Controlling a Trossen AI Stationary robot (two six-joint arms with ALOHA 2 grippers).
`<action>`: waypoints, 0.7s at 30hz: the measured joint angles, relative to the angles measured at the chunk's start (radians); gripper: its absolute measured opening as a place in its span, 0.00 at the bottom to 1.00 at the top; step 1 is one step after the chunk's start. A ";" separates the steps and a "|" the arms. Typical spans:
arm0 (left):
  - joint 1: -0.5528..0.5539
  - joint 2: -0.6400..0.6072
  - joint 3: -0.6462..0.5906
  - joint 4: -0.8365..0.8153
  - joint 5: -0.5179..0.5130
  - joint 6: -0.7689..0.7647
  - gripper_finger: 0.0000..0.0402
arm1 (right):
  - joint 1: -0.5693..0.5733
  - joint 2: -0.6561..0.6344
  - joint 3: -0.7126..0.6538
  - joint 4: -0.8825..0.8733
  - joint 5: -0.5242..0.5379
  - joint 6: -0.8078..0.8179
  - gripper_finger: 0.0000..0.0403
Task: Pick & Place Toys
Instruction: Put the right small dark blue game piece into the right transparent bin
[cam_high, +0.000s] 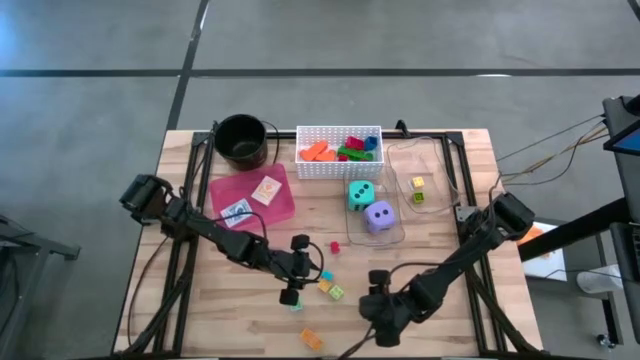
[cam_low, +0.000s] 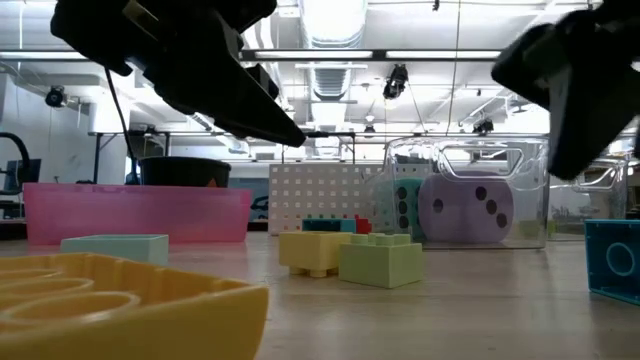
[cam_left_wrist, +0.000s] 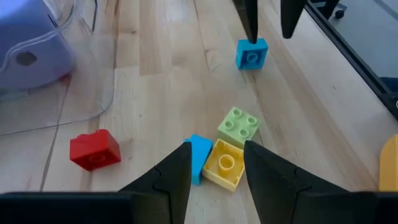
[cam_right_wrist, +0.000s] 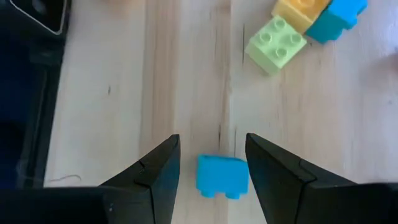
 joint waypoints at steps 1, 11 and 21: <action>0.000 0.000 0.000 0.000 0.000 0.000 0.37 | 0.000 0.000 -0.006 0.002 0.002 0.003 0.45; 0.000 0.000 0.000 -0.001 0.000 0.000 0.37 | 0.000 -0.018 -0.069 0.005 0.047 0.041 0.45; 0.000 0.000 0.000 -0.002 0.000 0.000 0.37 | -0.006 -0.103 -0.077 0.096 0.056 0.138 0.45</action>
